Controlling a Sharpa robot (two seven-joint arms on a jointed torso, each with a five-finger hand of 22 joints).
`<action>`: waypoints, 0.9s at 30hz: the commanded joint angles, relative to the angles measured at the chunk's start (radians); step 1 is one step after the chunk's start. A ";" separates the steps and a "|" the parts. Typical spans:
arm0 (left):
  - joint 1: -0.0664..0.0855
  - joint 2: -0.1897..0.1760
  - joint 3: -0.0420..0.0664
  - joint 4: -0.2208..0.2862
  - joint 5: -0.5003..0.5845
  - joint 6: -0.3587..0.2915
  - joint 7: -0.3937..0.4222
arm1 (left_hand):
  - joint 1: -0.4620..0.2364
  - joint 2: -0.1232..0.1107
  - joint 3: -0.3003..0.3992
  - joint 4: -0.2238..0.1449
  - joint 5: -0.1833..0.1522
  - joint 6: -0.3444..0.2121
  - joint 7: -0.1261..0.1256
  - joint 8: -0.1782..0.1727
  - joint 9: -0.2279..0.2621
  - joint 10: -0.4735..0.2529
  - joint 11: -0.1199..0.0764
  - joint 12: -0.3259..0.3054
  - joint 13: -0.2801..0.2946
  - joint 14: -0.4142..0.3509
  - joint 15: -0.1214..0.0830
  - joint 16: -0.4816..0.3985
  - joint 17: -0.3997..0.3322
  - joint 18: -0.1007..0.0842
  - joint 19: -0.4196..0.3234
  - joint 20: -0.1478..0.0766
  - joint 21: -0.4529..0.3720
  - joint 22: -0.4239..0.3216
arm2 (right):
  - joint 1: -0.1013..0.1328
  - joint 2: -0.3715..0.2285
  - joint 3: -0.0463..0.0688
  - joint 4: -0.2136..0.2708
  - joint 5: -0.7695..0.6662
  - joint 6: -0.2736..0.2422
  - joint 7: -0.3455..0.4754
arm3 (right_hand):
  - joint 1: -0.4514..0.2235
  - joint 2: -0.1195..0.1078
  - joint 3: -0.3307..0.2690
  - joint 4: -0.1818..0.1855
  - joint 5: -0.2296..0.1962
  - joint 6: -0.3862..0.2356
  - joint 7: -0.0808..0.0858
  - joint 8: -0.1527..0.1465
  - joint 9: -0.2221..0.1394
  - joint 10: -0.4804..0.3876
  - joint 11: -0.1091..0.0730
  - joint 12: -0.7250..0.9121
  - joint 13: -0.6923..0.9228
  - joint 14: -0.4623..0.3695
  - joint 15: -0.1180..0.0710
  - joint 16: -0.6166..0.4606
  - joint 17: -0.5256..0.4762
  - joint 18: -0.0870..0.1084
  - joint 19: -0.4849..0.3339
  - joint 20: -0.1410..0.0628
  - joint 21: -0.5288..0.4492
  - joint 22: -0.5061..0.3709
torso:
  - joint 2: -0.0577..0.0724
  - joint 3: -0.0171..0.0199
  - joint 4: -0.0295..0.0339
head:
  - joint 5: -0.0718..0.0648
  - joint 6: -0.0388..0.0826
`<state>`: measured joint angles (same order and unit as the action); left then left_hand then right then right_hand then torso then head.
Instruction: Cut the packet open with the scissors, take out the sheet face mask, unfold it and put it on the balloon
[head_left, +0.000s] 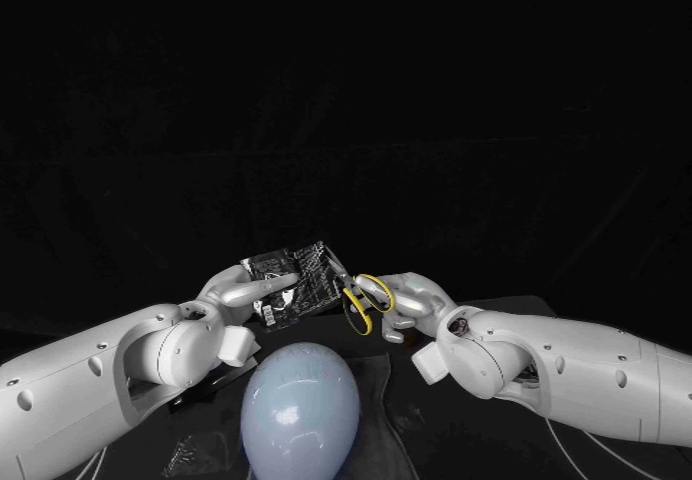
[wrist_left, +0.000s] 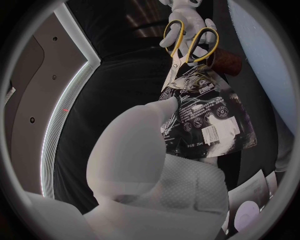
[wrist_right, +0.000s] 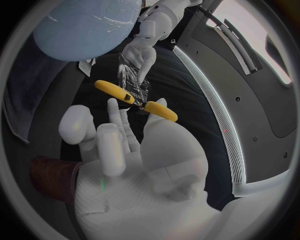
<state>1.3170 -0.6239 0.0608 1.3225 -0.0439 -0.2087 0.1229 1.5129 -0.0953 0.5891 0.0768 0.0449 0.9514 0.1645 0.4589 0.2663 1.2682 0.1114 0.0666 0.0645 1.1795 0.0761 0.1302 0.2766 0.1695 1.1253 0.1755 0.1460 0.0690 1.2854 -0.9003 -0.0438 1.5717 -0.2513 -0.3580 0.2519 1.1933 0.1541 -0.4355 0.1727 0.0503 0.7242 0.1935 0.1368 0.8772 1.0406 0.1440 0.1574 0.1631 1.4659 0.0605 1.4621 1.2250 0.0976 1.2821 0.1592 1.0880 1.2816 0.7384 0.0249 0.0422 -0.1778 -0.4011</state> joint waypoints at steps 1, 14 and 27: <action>0.001 0.002 0.001 0.004 -0.004 0.024 0.004 | -0.002 0.009 0.000 -0.005 0.003 0.001 0.008 0.005 0.114 0.005 -0.002 -0.004 0.000 -0.004 -0.001 -0.005 0.001 0.014 -0.001 0.003 -0.004 0.001 | 0.000 0.006 0.001 -0.002 0.012 0.004 0.018 | -0.002 -0.001 -0.028 0.008 -0.002 -0.010 0.026 0.004 0.002 -0.017 0.002 -0.009 -0.006 0.017 0.000 -0.006 -0.008 0.021 -0.009 0.001 -0.013 -0.007 | 0.000 0.0004 -0.0003 | 0.001 0.000; 0.001 0.003 0.001 0.003 -0.005 0.023 0.002 | -0.002 0.009 0.000 -0.005 0.003 0.001 0.008 0.005 0.114 0.005 -0.002 -0.004 0.000 -0.004 -0.001 -0.005 0.001 0.014 -0.001 0.003 -0.004 0.001 | 0.000 0.016 0.001 -0.007 0.045 0.040 0.002 | -0.003 0.002 -0.028 0.024 -0.002 -0.033 0.012 0.048 0.024 0.089 -0.019 0.029 -0.005 0.024 -0.016 -0.005 0.000 0.015 0.013 -0.012 0.015 0.001 | -0.001 0.0001 -0.0010 | 0.001 -0.002; 0.001 0.002 0.001 0.003 -0.005 0.021 0.000 | -0.003 0.010 0.001 -0.008 0.004 0.000 0.008 0.005 0.115 0.005 -0.002 -0.004 0.000 -0.005 -0.001 -0.006 0.001 0.014 -0.001 0.003 -0.004 0.001 | 0.001 0.016 0.001 -0.017 0.055 0.034 -0.048 | 0.016 0.036 -0.027 0.057 -0.001 -0.010 -0.046 0.197 0.097 0.289 -0.077 0.062 0.042 0.026 -0.067 -0.020 -0.025 0.006 0.041 -0.058 0.052 0.018 | 0.000 -0.0001 -0.0003 | -0.001 -0.003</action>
<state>1.3170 -0.6238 0.0607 1.3227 -0.0446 -0.2075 0.1171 1.5092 -0.0990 0.5921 0.0738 0.0436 0.9534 0.1665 0.4604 0.2663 1.2682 0.1114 0.0666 0.0646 1.1808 0.0775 0.1302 0.2763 0.1683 1.1254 0.1755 0.1460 0.0689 1.2856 -0.8855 -0.0434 1.5560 -0.2055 -0.3328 0.2272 1.2084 0.1823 -0.4353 0.2226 0.0503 0.7138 0.1531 0.3291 0.9727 1.3234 0.0671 0.2121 0.2023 1.4665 -0.0005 1.4466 1.2020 0.1080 1.3235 0.1070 1.1360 1.3001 0.7377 0.0249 0.0416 -0.1778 -0.4036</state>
